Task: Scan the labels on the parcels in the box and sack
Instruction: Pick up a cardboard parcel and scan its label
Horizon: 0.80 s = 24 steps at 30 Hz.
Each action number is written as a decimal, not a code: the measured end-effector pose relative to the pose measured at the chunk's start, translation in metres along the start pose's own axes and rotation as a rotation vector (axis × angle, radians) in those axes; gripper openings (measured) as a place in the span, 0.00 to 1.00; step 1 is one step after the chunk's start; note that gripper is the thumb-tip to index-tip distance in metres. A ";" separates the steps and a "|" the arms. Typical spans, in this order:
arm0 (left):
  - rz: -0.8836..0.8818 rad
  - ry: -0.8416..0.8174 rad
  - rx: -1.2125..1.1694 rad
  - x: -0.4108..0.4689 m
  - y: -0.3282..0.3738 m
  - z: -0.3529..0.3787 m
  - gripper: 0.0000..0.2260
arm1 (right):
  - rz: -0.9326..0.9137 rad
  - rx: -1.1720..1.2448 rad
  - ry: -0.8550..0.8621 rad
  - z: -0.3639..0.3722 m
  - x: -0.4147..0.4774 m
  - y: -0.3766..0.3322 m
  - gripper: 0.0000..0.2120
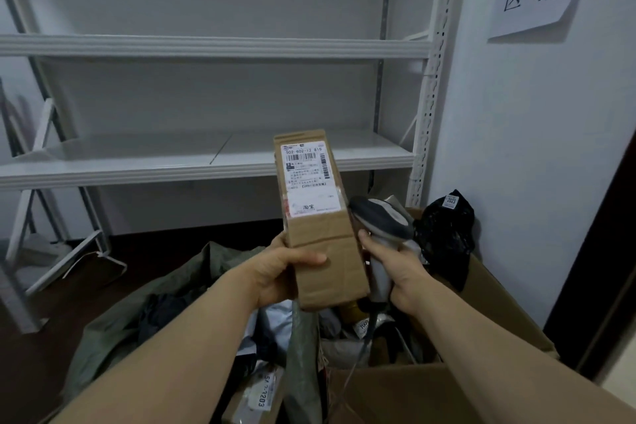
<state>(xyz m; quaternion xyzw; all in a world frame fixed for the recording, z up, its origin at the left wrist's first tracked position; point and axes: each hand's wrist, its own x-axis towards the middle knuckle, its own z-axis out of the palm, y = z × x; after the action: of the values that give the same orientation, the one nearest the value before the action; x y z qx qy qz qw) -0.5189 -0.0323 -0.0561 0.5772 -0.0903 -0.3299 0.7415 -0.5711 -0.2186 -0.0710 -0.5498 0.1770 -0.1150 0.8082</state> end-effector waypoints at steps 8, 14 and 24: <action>0.059 0.329 0.045 -0.006 0.014 -0.003 0.32 | -0.187 -0.271 -0.001 0.007 -0.009 -0.004 0.10; 0.059 0.447 0.196 -0.003 0.001 -0.016 0.42 | -0.192 -0.434 -0.163 0.018 -0.032 -0.020 0.07; 0.170 0.663 0.354 0.015 -0.009 -0.031 0.46 | 0.196 -0.098 -0.301 0.045 -0.052 -0.035 0.10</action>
<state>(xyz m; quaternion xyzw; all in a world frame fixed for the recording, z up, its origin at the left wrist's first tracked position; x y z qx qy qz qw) -0.4948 -0.0170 -0.0776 0.7621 0.0516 -0.0420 0.6440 -0.5994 -0.1738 -0.0154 -0.5795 0.1122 0.0564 0.8052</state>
